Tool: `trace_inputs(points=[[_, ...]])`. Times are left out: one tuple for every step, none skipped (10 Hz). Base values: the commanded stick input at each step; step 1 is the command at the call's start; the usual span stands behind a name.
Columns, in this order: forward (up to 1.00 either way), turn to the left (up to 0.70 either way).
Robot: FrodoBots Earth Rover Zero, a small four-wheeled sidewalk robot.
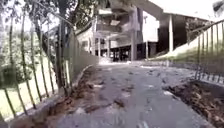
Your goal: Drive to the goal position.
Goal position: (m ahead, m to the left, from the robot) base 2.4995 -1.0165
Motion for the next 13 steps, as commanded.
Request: trace_inputs(points=[[0.7, 0.0], [0.7, 0.01], [0.7, 0.06], [0.7, 0.04], [0.7, 0.0], [0.7, 0.07], [0.7, 0.05], [0.7, 0.04], [0.7, 0.03], [0.7, 0.0], [0.7, 0.0], [0.7, 0.01], [0.7, 0.07]])
